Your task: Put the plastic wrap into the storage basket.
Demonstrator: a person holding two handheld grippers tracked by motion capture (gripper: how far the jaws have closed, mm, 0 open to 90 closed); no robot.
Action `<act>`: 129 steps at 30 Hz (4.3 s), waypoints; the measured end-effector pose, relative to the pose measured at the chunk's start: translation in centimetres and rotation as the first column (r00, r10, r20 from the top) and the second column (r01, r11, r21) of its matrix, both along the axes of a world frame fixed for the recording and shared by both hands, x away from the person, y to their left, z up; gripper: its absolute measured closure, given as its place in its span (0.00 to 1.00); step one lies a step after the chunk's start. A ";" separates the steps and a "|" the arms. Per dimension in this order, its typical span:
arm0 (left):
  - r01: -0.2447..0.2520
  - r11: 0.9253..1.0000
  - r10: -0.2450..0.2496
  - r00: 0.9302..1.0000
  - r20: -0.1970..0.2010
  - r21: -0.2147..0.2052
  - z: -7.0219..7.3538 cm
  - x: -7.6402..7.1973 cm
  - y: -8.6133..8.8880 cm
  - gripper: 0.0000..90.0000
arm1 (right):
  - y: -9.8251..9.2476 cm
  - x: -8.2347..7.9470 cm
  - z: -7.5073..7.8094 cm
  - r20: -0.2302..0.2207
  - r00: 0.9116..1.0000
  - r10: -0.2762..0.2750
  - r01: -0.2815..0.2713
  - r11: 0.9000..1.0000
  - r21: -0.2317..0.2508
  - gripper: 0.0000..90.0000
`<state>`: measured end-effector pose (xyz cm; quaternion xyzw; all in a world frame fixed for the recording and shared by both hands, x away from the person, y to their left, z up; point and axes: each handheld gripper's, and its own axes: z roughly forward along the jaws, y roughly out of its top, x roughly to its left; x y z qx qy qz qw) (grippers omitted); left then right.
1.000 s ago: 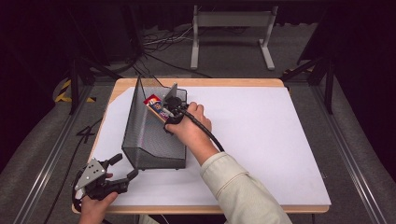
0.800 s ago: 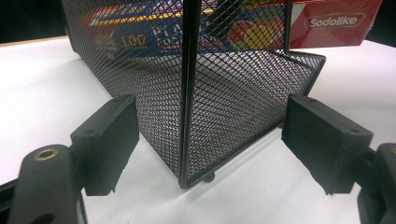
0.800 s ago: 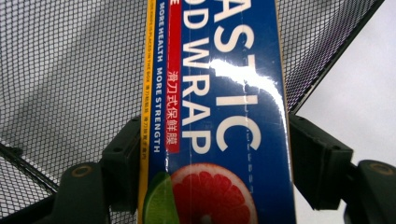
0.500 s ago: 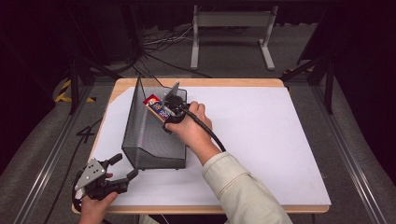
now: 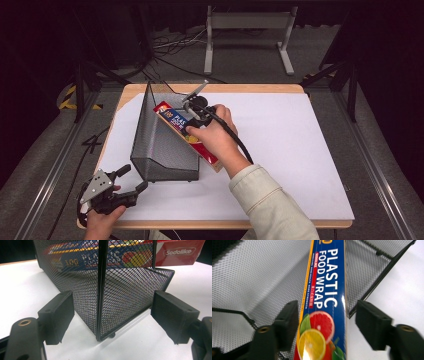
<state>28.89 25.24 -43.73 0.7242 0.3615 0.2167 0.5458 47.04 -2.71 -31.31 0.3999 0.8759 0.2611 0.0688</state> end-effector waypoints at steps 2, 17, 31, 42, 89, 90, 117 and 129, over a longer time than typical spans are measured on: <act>-0.001 1.000 0.001 1.000 -0.001 -0.002 0.0 0.0 0.0 0.22 | -1.0 -0.4 0.5 0.025 1.000 0.012 -0.014 0.999 0.046 0.52; 0.002 1.000 -0.002 1.000 -0.001 0.002 -0.1 0.1 -0.2 0.22 | -8.3 -5.2 1.6 0.298 0.947 0.117 -0.206 0.936 0.286 1.00; 0.000 1.000 0.000 1.000 -0.005 0.011 -0.1 0.1 -0.2 0.22 | -12.4 -8.2 -0.8 0.415 0.902 0.123 -0.285 0.889 0.357 1.00; -0.001 1.000 0.001 1.000 -0.005 0.013 -0.1 0.1 -0.3 0.22 | -14.4 -9.1 -4.5 0.394 0.915 0.091 -0.239 0.908 0.345 1.00; 0.048 0.998 -0.047 0.999 0.025 -0.027 -0.1 -0.1 -0.2 0.21 | -14.0 -12.5 -5.3 0.431 0.895 0.118 -0.290 0.887 0.360 0.90; 0.054 0.998 -0.053 0.998 0.029 -0.024 0.0 -0.1 -0.2 0.21 | -14.3 -12.7 -5.2 0.436 0.892 0.117 -0.291 0.887 0.358 0.86; 0.003 1.000 -0.003 1.000 -0.027 0.023 -0.4 0.4 -0.4 0.20 | -29.7 -16.4 -6.3 0.500 0.850 -0.162 -0.027 0.937 0.349 0.32; -0.009 0.999 0.010 0.999 -0.041 0.037 -0.9 0.7 -0.2 0.20 | -31.7 -14.8 -11.0 0.456 0.853 -0.255 0.101 0.937 0.334 0.32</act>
